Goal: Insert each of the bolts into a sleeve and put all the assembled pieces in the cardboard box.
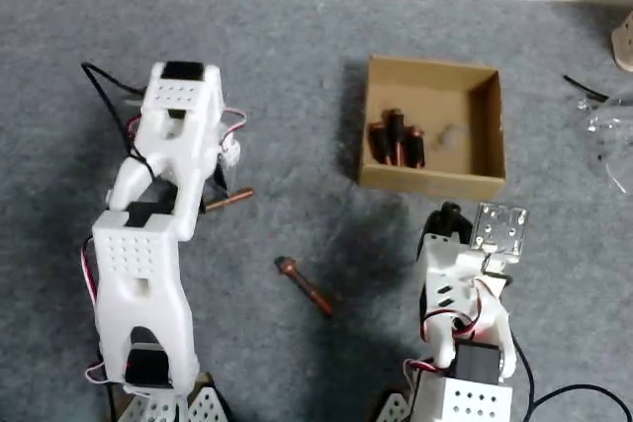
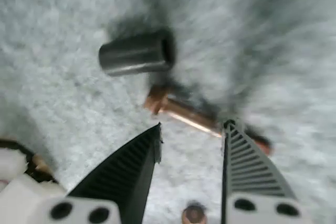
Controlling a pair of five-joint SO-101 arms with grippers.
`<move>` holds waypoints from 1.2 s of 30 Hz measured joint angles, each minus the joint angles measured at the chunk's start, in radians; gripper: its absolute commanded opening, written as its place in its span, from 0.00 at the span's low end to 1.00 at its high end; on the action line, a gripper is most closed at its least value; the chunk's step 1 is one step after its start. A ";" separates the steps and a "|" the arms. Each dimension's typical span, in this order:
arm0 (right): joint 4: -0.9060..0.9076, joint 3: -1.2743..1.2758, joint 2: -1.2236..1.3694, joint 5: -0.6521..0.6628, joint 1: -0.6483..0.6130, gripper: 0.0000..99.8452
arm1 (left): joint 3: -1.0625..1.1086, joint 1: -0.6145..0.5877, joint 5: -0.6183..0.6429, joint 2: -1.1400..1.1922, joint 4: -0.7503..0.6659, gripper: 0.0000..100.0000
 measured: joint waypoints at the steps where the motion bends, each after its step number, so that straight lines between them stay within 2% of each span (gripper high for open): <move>1: 0.000 0.000 0.000 0.000 0.000 0.00 | 0.017 0.002 0.000 -0.003 0.000 0.19; 12: 0.000 0.000 0.000 0.000 0.000 0.00 | 0.048 0.009 0.000 -0.012 -0.003 0.19; 23: 0.000 0.000 0.000 0.000 0.000 0.00 | 0.152 0.101 0.000 -0.032 0.003 0.18; 32: -0.002 0.000 0.000 0.000 0.000 0.00 | 0.170 0.103 0.000 -0.017 -0.005 0.18; 34: -0.002 0.000 0.000 0.000 0.000 0.00 | 0.170 0.103 -0.018 -0.017 -0.005 0.18; 36: -0.002 0.000 0.000 0.000 0.000 0.00 | 0.170 0.100 -0.097 -0.017 -0.006 0.18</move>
